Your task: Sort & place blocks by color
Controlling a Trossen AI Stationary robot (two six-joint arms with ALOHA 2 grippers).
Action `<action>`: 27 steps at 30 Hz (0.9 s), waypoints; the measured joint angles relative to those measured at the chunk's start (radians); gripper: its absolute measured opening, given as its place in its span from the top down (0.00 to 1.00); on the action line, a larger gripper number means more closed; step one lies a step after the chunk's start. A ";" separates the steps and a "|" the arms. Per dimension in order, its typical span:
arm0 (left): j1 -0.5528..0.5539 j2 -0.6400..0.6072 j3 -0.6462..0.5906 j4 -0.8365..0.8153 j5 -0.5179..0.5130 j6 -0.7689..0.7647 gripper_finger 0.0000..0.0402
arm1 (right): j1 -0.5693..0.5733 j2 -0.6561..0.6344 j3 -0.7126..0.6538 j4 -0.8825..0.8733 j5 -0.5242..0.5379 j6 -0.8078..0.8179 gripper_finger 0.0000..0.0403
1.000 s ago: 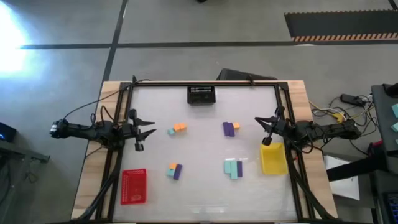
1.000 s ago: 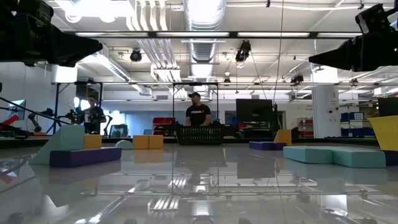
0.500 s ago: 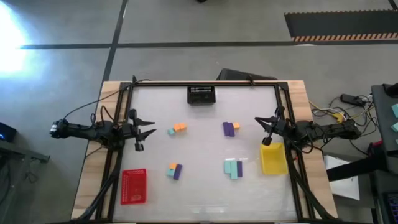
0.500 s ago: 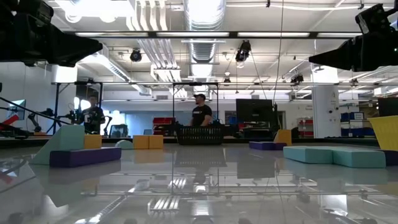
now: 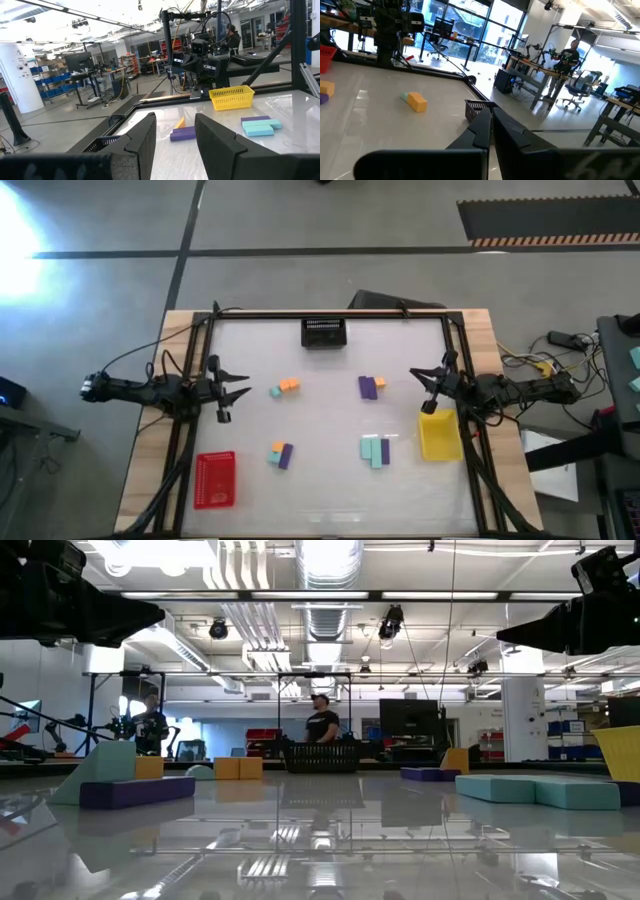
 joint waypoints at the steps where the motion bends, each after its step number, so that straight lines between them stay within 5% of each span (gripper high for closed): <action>1: 0.000 0.000 0.000 0.000 0.000 0.000 0.70 | 0.000 0.000 0.000 0.000 0.000 0.000 0.98; 14: 0.000 0.000 0.000 0.000 0.000 0.000 0.70 | 0.000 0.000 0.000 0.000 0.000 -0.096 0.98; 21: 0.000 0.000 0.000 0.000 0.000 0.000 0.70 | 0.000 0.000 0.000 0.001 -0.030 0.506 0.98; 27: 0.000 0.000 0.000 0.003 0.000 -0.001 0.70 | 0.000 0.000 0.000 0.001 -0.027 0.624 0.98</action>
